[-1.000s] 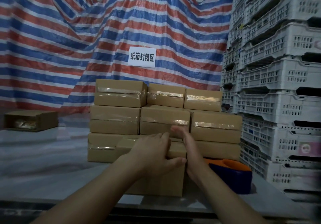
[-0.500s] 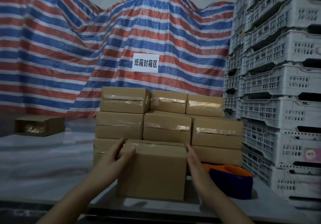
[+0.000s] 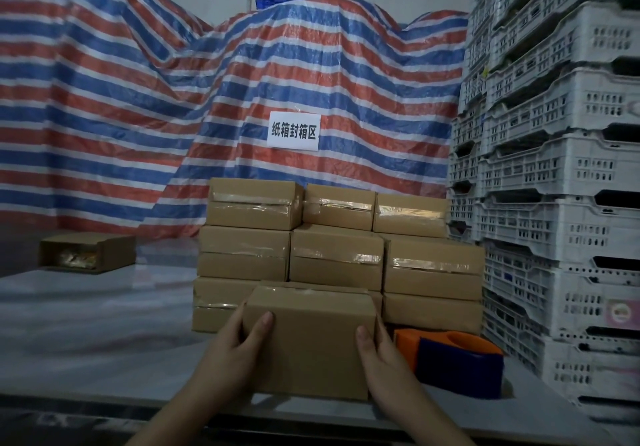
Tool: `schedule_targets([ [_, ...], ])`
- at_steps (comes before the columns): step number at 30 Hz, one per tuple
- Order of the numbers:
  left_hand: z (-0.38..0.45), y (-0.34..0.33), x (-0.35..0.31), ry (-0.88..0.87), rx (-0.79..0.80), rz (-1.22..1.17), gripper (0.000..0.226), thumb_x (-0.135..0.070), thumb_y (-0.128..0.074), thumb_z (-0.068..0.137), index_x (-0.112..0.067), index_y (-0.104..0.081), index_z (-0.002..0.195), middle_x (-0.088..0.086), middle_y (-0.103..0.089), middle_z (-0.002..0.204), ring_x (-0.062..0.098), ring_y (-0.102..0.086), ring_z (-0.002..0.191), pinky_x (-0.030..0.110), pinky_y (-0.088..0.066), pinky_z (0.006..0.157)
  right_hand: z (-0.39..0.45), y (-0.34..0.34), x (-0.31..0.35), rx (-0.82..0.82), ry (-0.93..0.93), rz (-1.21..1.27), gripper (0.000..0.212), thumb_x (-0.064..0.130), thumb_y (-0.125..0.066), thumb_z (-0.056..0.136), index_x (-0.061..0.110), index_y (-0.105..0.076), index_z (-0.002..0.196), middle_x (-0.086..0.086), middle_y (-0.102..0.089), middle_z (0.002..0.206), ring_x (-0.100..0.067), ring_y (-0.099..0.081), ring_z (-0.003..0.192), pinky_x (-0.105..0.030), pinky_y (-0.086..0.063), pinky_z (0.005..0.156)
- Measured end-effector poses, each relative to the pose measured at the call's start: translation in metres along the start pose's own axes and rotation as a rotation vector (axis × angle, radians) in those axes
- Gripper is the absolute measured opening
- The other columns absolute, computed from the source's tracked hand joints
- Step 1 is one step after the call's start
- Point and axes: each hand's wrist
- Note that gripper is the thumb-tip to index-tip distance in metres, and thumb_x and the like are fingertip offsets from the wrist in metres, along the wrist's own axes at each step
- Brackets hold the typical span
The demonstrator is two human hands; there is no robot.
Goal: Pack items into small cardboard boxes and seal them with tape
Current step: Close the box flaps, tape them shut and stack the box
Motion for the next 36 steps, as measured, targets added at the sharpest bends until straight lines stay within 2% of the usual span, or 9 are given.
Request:
schedule_targets([
  [4, 0.000, -0.001, 0.004, -0.022, -0.036, -0.025, 0.039, -0.064, -0.051, 0.074, -0.045, -0.058, 0.107, -0.021, -0.065, 0.097, -0.008, -0.058, 0.086, 0.017, -0.043, 0.065, 0.000, 0.001, -0.001, 0.026, 0.012, 0.026, 0.086, 0.066, -0.042, 0.081, 0.046, -0.005, 0.156, 0.031, -0.046, 0.120, 0.015, -0.049, 0.097, -0.003, -0.047, 0.068],
  [9, -0.004, 0.002, 0.012, -0.048, -0.016, -0.067, 0.042, -0.065, -0.058, 0.072, -0.058, -0.051, 0.112, -0.029, -0.066, 0.098, -0.010, -0.063, 0.089, 0.015, -0.050, 0.064, 0.001, 0.006, -0.006, 0.078, 0.035, 0.019, 0.079, 0.067, -0.048, 0.081, 0.049, -0.018, 0.151, 0.026, -0.049, 0.134, 0.006, -0.049, 0.122, -0.018, -0.046, 0.101],
  [12, -0.007, 0.002, 0.014, -0.054, -0.014, -0.083, 0.043, -0.062, -0.060, 0.071, -0.057, -0.051, 0.113, -0.026, -0.065, 0.101, -0.009, -0.061, 0.091, 0.015, -0.050, 0.064, -0.002, 0.006, -0.007, 0.093, 0.025, -0.040, 0.054, 0.065, -0.050, 0.082, 0.058, -0.031, 0.132, 0.028, -0.050, 0.132, 0.012, -0.049, 0.118, -0.009, -0.043, 0.094],
  [15, -0.007, 0.000, 0.011, -0.079, -0.078, -0.100, 0.041, -0.060, -0.060, 0.070, -0.053, -0.054, 0.109, -0.023, -0.066, 0.098, -0.009, -0.061, 0.087, 0.014, -0.048, 0.064, -0.005, 0.003, -0.007, 0.067, 0.029, -0.042, 0.045, 0.062, -0.049, 0.084, 0.058, -0.034, 0.126, 0.024, -0.051, 0.135, 0.008, -0.049, 0.121, -0.014, -0.044, 0.098],
  [20, 0.004, -0.003, -0.032, -0.220, -0.146, -0.134, 0.037, -0.061, -0.061, 0.071, -0.047, -0.061, 0.105, -0.036, -0.066, 0.092, -0.012, -0.064, 0.083, 0.008, -0.049, 0.054, -0.003, 0.010, 0.024, -0.083, -0.072, 0.082, 0.054, 0.073, -0.045, 0.070, 0.049, -0.045, 0.118, 0.024, -0.057, 0.112, 0.011, -0.059, 0.087, -0.008, -0.045, 0.065],
  [24, 0.032, -0.014, -0.097, -0.344, -0.192, -0.176, 0.042, -0.069, -0.060, 0.072, -0.038, -0.066, 0.099, -0.034, -0.066, 0.089, -0.013, -0.063, 0.081, 0.007, -0.047, 0.049, 0.023, 0.035, 0.073, -0.269, 0.002, 0.098, 0.089, 0.076, -0.042, 0.076, 0.028, -0.037, 0.150, 0.030, -0.044, 0.109, 0.006, -0.041, 0.077, -0.019, -0.036, 0.067],
  [28, 0.081, -0.030, -0.150, -0.306, -0.252, -0.166, 0.043, -0.071, -0.061, 0.075, -0.030, -0.064, 0.087, -0.009, -0.067, 0.085, 0.007, -0.065, 0.078, 0.027, -0.052, 0.061, 0.065, 0.069, 0.125, -0.384, 0.158, 0.140, 0.059, 0.064, -0.049, 0.094, 0.031, -0.050, 0.143, 0.012, -0.062, 0.118, -0.005, -0.054, 0.093, -0.032, -0.045, 0.087],
  [32, 0.136, -0.041, -0.176, -0.218, -0.205, -0.083, 0.039, -0.059, -0.060, 0.088, -0.020, -0.061, 0.088, 0.001, -0.064, 0.091, 0.016, -0.063, 0.084, 0.032, -0.054, 0.072, 0.109, 0.093, 0.160, -0.418, 0.056, 0.115, 0.064, 0.064, -0.049, 0.095, 0.022, -0.050, 0.143, -0.003, -0.060, 0.130, -0.026, -0.057, 0.117, -0.047, -0.045, 0.106],
  [36, 0.166, -0.043, -0.170, -0.260, 0.028, 0.023, 0.054, -0.052, -0.070, 0.084, -0.016, -0.057, 0.122, -0.007, -0.061, 0.100, 0.009, -0.061, 0.089, 0.022, -0.049, 0.063, 0.142, 0.109, 0.175, -0.292, -0.134, 0.226, 0.045, 0.060, -0.053, 0.094, 0.023, -0.058, 0.120, -0.008, -0.065, 0.105, -0.027, -0.063, 0.092, -0.039, -0.056, 0.066],
])
Point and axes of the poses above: each hand's wrist, its own z-axis towards the middle knuckle, its own y-axis out of the back of the hand, x = y × z
